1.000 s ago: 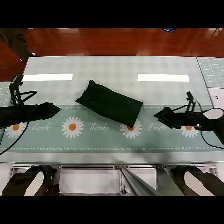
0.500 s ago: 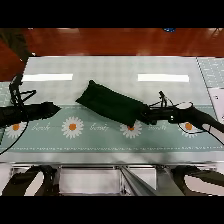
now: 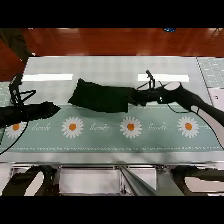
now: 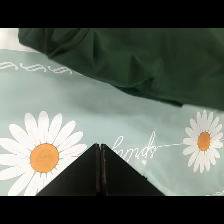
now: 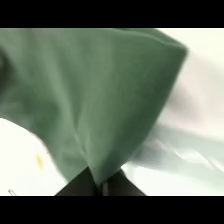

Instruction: Fold the shirts.

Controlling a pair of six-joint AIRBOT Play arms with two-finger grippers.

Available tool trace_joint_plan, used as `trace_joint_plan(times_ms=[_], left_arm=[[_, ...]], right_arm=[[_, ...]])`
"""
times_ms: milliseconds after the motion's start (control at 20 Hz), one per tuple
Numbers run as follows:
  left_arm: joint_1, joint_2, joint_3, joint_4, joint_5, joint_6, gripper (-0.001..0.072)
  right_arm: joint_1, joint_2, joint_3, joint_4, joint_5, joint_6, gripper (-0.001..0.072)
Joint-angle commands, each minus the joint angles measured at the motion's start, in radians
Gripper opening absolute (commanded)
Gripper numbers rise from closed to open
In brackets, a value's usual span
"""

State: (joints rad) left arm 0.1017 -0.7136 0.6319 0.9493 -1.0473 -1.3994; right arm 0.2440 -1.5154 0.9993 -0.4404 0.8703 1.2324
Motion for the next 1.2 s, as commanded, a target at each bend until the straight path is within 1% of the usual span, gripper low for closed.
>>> trace_joint_plan(times_ms=[0,200,400,500,750,950,1150], left_arm=[[-0.001,0.0,0.0,0.0,0.001,0.0,0.0025],[0.0,-0.001,0.0,0.0,0.001,0.0,0.0025],[-0.001,-0.003,0.0,0.0,0.0,0.0,0.0025],[-0.001,-0.003,0.0,0.0,0.0,0.0,0.0025],[-0.001,-0.003,0.0,0.0,0.0,0.0,0.0025],[-0.001,-0.003,0.0,0.0,0.0,0.0,0.0025],[-0.001,-0.003,0.0,0.0,0.002,0.0,0.0025]], right_arm=[[0.016,-0.005,0.251,-0.211,0.089,0.126,0.0023],[0.016,-0.005,0.566,-0.398,0.203,0.252,0.0023],[-0.013,-0.005,0.773,-0.537,0.299,0.344,0.0023],[-0.064,-0.005,0.848,-0.571,0.361,0.373,0.0023],[-0.314,0.034,0.936,-0.565,0.485,0.44,0.0023],[-0.559,0.103,0.936,-0.502,0.564,0.457,0.0023],[-0.77,0.177,0.936,-0.498,0.685,0.473,0.0021]])
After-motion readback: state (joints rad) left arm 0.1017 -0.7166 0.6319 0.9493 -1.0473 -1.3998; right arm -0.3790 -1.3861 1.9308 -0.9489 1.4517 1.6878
